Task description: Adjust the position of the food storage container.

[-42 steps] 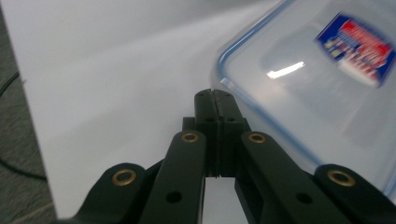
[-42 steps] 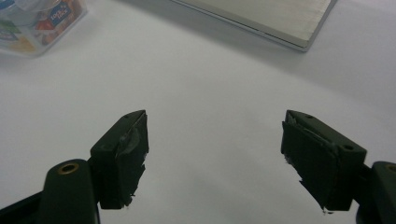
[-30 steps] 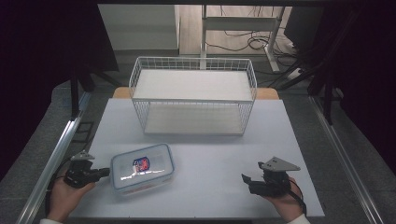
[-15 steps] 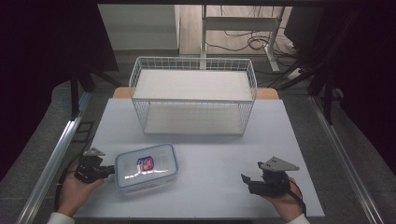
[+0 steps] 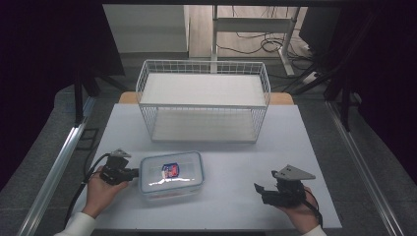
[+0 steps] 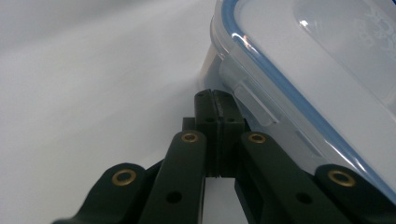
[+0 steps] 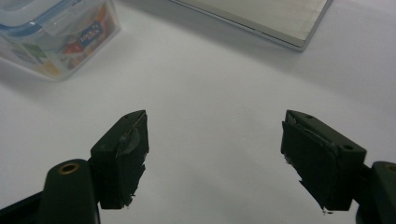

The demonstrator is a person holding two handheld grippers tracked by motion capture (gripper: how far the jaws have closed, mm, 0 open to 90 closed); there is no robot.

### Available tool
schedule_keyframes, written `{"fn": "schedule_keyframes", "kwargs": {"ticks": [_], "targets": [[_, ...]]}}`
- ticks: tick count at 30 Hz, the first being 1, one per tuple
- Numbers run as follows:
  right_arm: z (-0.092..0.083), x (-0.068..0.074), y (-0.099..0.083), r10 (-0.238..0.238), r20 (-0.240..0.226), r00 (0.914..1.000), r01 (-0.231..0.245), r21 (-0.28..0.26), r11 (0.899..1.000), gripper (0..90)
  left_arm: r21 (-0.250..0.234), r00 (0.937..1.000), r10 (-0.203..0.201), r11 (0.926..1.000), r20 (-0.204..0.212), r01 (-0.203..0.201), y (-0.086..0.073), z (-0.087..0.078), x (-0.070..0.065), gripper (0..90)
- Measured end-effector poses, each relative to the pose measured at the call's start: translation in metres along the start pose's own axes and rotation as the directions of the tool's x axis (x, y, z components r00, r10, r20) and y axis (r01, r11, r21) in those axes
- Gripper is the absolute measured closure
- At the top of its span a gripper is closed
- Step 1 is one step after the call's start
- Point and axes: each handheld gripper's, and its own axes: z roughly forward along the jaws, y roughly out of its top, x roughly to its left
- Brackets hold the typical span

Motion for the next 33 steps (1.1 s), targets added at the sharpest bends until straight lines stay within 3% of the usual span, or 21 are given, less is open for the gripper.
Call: {"fn": "schedule_keyframes", "kwargs": {"ticks": [12,21,25,30,33], "targets": [[0.0,0.0,0.0,-0.002,-0.003,1.0,0.002,0.002,1.0,23.2,0.003,0.9981,0.024,0.9997,0.056,-0.024,0.029,0.028,-0.034,90.0],[0.0,0.0,0.0,-0.002,-0.005,1.0,0.002,0.002,1.0,23.3,-0.011,0.995,0.015,0.9998,0.098,-0.014,0.043,0.042,-0.042,90.0],[0.0,0.0,0.0,-0.004,-0.002,1.0,0.004,0.001,1.0,23.3,-0.029,0.9965,0.028,0.9993,0.079,-0.025,0.041,0.034,-0.039,90.0],[-0.002,0.003,0.001,-0.022,0.012,0.9997,0.022,-0.023,0.999,23.6,-0.084,0.9984,-0.017,0.9963,0.053,0.021,0.024,0.007,-0.025,90.0],[-0.002,0.002,0.001,-0.021,0.015,0.9997,0.022,-0.023,1.0,23.6,-0.139,0.9968,-0.046,0.9888,0.065,0.055,0.013,-0.011,-0.023,90.0]]}}
